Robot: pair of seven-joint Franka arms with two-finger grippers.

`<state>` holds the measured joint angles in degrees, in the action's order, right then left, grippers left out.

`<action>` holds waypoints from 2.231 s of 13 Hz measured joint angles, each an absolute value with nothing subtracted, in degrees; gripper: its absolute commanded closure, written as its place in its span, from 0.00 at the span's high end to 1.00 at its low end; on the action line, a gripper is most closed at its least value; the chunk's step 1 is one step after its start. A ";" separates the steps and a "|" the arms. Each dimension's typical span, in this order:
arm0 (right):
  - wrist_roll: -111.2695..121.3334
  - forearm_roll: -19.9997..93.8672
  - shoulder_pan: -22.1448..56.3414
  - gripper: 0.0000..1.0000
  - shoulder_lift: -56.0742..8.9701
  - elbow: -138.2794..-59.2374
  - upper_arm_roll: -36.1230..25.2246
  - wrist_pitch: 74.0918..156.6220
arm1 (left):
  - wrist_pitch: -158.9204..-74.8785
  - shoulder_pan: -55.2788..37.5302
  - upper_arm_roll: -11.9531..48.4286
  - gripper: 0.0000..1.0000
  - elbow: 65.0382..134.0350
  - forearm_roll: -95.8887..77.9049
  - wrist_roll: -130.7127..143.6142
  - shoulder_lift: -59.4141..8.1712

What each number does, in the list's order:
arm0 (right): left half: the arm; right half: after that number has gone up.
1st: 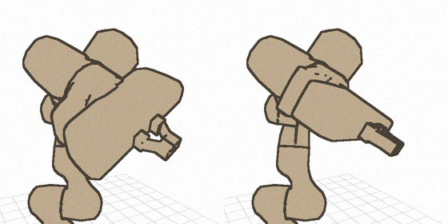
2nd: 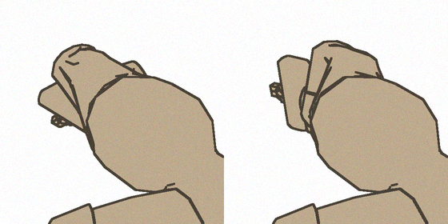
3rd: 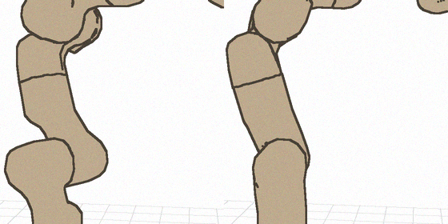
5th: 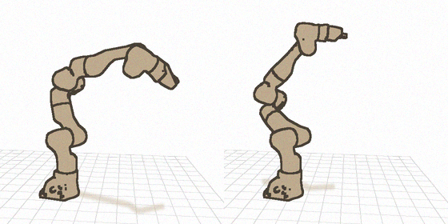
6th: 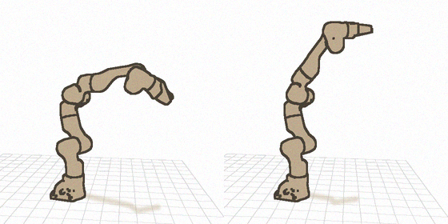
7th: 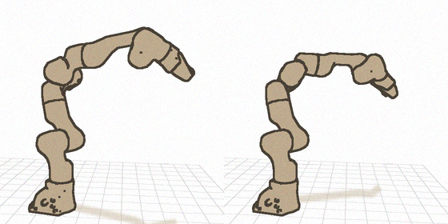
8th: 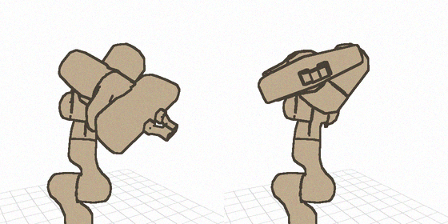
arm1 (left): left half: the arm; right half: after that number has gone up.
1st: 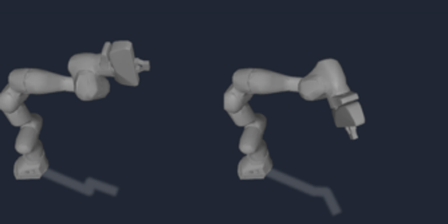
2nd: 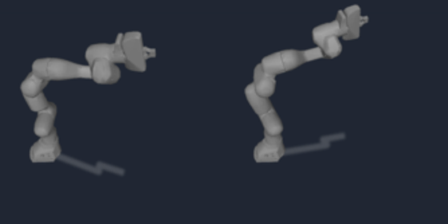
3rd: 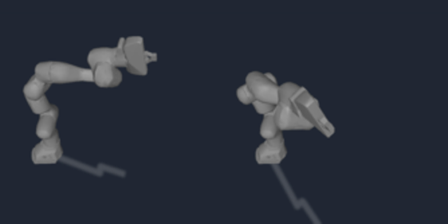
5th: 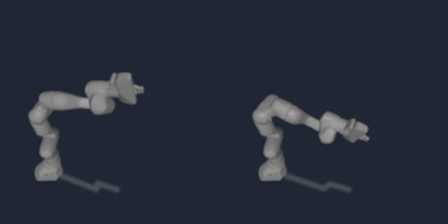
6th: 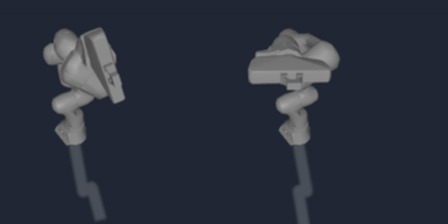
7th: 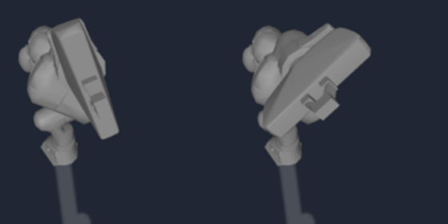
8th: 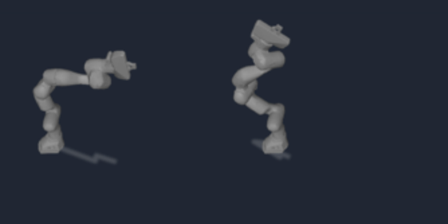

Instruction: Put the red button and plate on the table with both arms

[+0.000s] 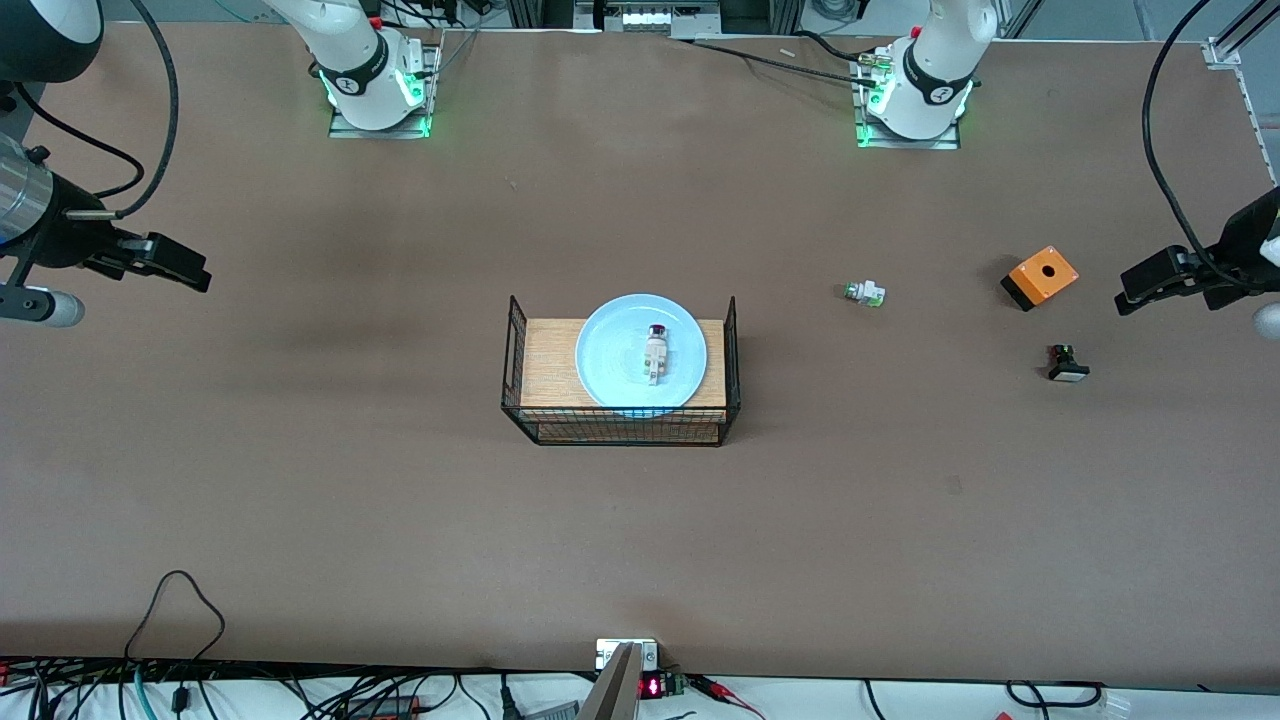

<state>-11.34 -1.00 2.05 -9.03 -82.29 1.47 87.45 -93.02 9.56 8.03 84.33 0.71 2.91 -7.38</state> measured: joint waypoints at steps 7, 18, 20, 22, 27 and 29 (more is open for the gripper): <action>-11.34 -1.00 3.05 1.00 -9.32 -81.75 1.53 87.45 | -93.01 9.60 8.03 1.00 84.41 0.71 2.96 -7.60; -11.34 -0.99 4.75 1.00 -9.32 -81.68 1.59 87.46 | -88.02 6.68 19.04 1.00 85.27 -5.13 3.86 -13.31; -11.34 -1.00 4.83 1.00 -9.32 -81.67 1.59 87.48 | -90.91 4.33 23.30 1.00 85.26 -5.30 4.42 -13.40; -11.34 -1.00 4.82 1.00 -9.33 -81.67 1.59 87.57 | -94.86 0.13 24.37 1.00 85.37 -5.50 5.78 -14.01; -11.34 -0.99 4.85 1.00 -9.33 -81.67 1.60 87.72 | -102.82 -7.21 24.61 1.00 85.18 -8.62 15.76 -19.55; -11.34 -0.99 4.83 1.00 -9.34 -81.67 1.59 87.73 | -105.31 -11.79 24.67 1.00 84.89 -5.25 22.63 -22.22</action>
